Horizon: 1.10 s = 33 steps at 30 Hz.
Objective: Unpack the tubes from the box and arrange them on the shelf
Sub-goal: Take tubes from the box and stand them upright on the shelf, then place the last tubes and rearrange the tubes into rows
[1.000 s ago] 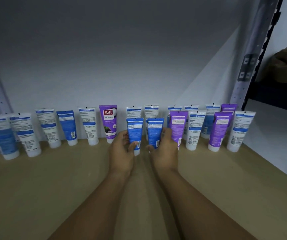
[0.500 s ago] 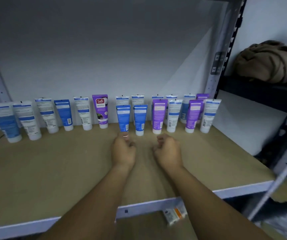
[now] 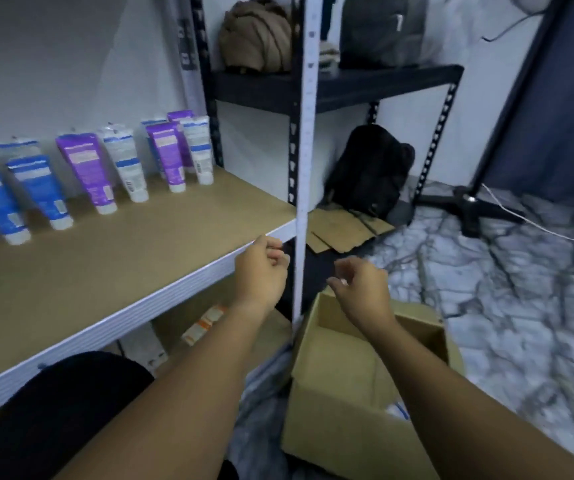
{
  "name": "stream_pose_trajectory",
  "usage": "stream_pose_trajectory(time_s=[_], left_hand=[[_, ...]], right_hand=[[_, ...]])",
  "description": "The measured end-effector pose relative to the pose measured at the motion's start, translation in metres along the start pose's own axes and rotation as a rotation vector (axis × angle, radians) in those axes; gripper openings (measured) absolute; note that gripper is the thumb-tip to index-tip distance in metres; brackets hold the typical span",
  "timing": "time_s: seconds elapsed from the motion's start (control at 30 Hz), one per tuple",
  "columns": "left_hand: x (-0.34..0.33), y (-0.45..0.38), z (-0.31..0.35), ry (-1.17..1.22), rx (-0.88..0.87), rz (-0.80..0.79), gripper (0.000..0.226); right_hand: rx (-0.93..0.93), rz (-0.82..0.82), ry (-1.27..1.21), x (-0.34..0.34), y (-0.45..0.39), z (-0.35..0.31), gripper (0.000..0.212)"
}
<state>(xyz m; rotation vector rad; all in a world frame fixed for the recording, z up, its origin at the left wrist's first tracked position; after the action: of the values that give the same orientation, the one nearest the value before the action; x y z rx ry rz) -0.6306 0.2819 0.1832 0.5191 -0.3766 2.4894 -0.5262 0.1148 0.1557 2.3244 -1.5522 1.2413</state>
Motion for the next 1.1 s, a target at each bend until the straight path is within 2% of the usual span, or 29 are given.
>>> stream_pose_trajectory(time_s=[0.17, 0.33, 0.43, 0.5, 0.6, 0.67, 0.77, 0.9, 1.1], left_hand=[[-0.132, 0.031, -0.033, -0.083, 0.019, -0.318, 0.018], [-0.257, 0.065, -0.107, -0.270, 0.101, -0.671, 0.026], [-0.309, 0.088, -0.148, -0.449, 0.096, -0.772, 0.025], [-0.338, 0.105, -0.174, -0.486, 0.181, -0.854, 0.030], [-0.372, 0.127, -0.201, -0.535, 0.271, -0.959, 0.038], [-0.387, 0.137, -0.212, -0.596, 0.299, -1.009, 0.041], [-0.404, 0.147, -0.226, -0.655, 0.334, -1.054, 0.040], [-0.410, 0.153, -0.239, -0.674, 0.383, -1.062, 0.026], [-0.405, 0.144, -0.250, -0.664, 0.428, -1.032, 0.037]], right_hand=[[-0.295, 0.011, 0.123, 0.034, 0.046, 0.136, 0.040], [-0.593, -0.060, 0.274, 0.031, 0.098, 0.247, 0.010], [-0.738, -0.137, 0.327, 0.007, 0.119, 0.292, 0.012], [-0.840, -0.172, 0.292, -0.015, 0.129, 0.314, 0.016], [-0.951, -0.233, 0.225, -0.041, 0.134, 0.331, 0.010], [-0.998, -0.320, 0.240, -0.053, 0.135, 0.341, 0.012], [-1.022, -0.354, 0.275, -0.063, 0.135, 0.350, 0.014], [-0.969, -0.414, 0.368, -0.071, 0.129, 0.355, 0.014], [-0.865, -0.558, 0.387, -0.089, 0.127, 0.363, 0.023]])
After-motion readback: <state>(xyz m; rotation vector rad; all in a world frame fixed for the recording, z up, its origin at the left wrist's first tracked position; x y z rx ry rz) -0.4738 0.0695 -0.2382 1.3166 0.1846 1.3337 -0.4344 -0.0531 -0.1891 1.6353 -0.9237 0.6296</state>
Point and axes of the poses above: each hand's wrist, its own y-axis away from the middle knuckle, its own x-axis out of the back of the hand, z = x × y, the point moved 7 cm from there along -y, towards the middle knuckle, and after that the axes turned 8 degrees about x, right-handed, at the moved point
